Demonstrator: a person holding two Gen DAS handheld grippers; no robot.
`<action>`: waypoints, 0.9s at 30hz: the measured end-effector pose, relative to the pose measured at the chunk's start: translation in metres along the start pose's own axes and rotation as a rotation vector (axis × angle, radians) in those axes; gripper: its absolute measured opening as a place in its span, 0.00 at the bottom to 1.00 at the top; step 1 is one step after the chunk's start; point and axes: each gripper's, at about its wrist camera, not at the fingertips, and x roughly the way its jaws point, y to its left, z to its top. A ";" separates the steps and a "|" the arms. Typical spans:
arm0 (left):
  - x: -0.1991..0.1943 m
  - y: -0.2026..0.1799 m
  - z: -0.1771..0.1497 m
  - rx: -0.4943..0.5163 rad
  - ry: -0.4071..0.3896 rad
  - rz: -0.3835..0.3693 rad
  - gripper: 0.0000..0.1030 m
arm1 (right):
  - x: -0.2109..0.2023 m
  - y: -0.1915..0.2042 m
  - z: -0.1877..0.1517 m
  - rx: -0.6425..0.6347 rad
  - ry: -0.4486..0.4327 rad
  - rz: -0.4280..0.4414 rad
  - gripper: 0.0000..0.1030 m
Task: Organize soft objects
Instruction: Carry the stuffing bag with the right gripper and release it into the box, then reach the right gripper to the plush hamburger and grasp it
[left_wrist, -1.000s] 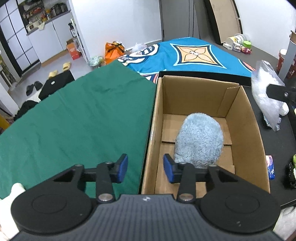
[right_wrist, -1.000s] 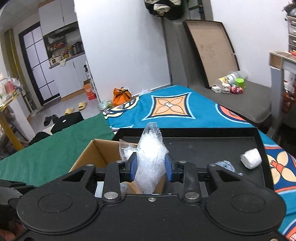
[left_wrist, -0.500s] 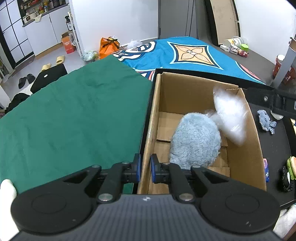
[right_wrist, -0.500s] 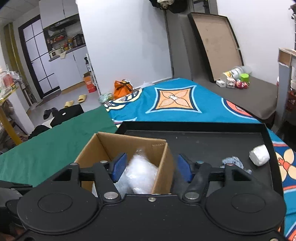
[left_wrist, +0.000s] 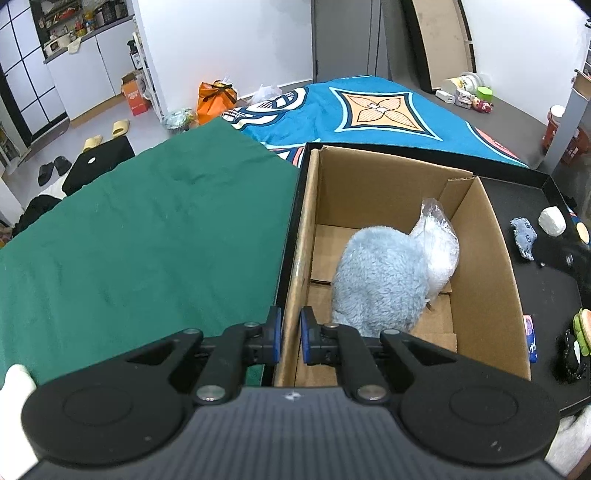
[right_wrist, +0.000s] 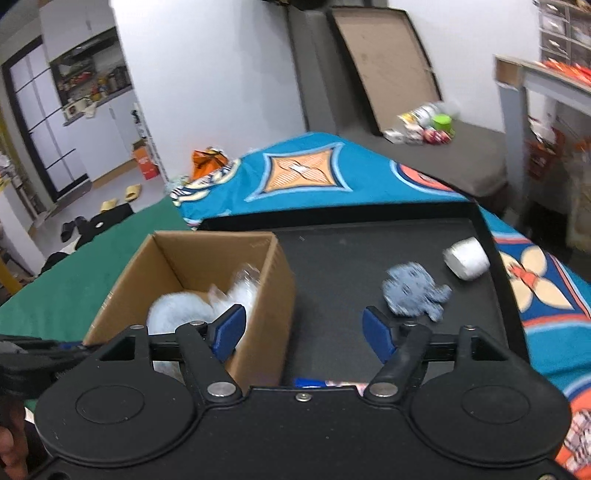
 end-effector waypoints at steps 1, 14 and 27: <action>-0.001 0.001 -0.001 -0.003 -0.005 -0.003 0.09 | -0.001 -0.003 -0.003 0.010 0.005 -0.009 0.68; -0.003 -0.016 -0.001 0.095 0.002 0.076 0.10 | -0.003 -0.041 -0.028 0.123 0.035 -0.081 0.72; -0.002 -0.033 -0.002 0.181 0.013 0.173 0.40 | -0.004 -0.080 -0.038 0.265 0.025 -0.156 0.74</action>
